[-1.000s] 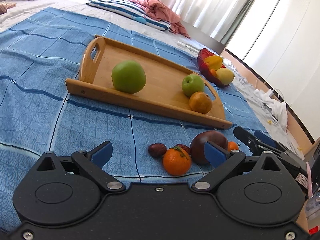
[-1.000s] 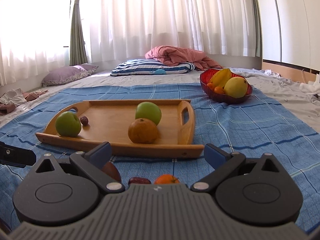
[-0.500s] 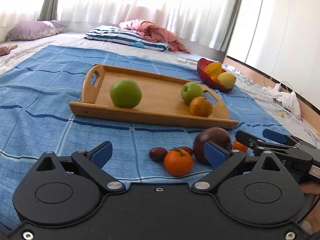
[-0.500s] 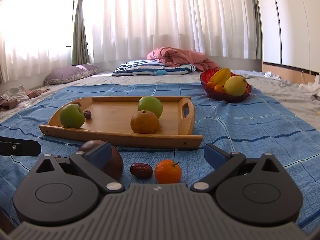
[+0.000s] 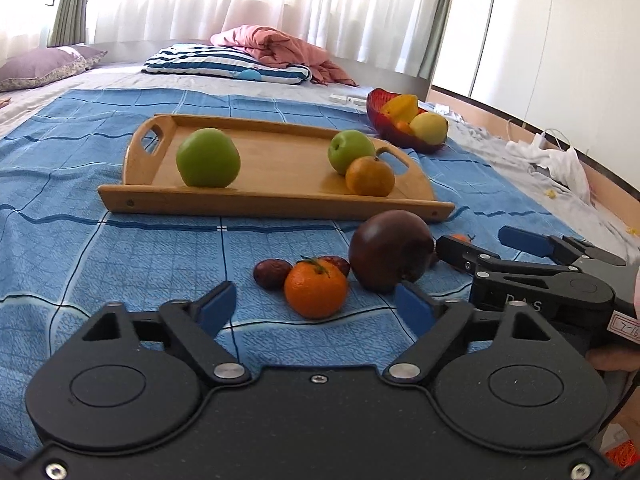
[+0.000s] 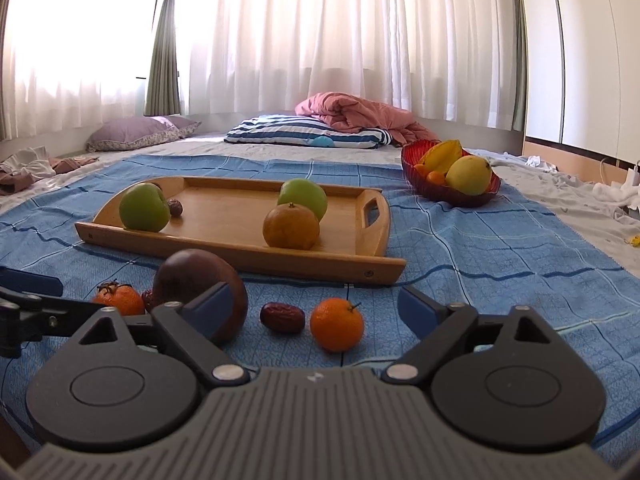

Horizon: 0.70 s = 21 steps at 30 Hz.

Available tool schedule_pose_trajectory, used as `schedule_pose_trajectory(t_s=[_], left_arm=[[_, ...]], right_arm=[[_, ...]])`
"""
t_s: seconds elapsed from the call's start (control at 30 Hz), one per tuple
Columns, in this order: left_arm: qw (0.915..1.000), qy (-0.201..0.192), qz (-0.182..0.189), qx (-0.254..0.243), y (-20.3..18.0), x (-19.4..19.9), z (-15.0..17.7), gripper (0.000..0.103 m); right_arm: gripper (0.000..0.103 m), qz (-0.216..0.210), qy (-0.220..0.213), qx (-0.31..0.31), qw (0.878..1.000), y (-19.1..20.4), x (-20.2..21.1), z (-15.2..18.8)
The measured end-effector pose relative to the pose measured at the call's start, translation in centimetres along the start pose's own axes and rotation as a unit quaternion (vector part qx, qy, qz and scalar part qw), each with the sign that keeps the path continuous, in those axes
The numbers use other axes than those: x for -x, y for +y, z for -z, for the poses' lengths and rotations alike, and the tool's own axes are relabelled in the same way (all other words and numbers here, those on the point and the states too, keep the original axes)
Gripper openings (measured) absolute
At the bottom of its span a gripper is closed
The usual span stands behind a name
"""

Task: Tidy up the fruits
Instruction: 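Close the left gripper on a tangerine while the right gripper closes on a red date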

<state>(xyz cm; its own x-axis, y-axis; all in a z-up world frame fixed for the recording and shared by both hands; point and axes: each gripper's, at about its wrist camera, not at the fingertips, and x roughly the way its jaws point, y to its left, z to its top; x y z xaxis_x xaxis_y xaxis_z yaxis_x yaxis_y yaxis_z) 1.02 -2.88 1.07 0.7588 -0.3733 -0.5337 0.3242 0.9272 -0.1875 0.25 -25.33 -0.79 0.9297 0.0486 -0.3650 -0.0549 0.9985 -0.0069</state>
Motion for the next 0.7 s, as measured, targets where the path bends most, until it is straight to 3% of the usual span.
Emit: schedule_pose_trajectory(t_s=[0.1,0.3,0.7], left_arm=[[1.0,0.006,0.002,0.003,-0.1,-0.3,-0.1,0.067],[0.9998,0.01,-0.012,0.008,-0.4,-1.2,-0.1,0.055],[0.9996,0.011,-0.023,0.011,-0.9,-2.5,-0.2,0.048]], right_arm=[[0.083,0.003,0.0,-0.014,1.0,-0.4,0.2,0.3],[0.062,0.016,0.019,-0.03,0.999,-1.0,-0.2,0.6],[0.048,0.018,0.041,-0.066,0.997,-1.5,-1.8,0.8]])
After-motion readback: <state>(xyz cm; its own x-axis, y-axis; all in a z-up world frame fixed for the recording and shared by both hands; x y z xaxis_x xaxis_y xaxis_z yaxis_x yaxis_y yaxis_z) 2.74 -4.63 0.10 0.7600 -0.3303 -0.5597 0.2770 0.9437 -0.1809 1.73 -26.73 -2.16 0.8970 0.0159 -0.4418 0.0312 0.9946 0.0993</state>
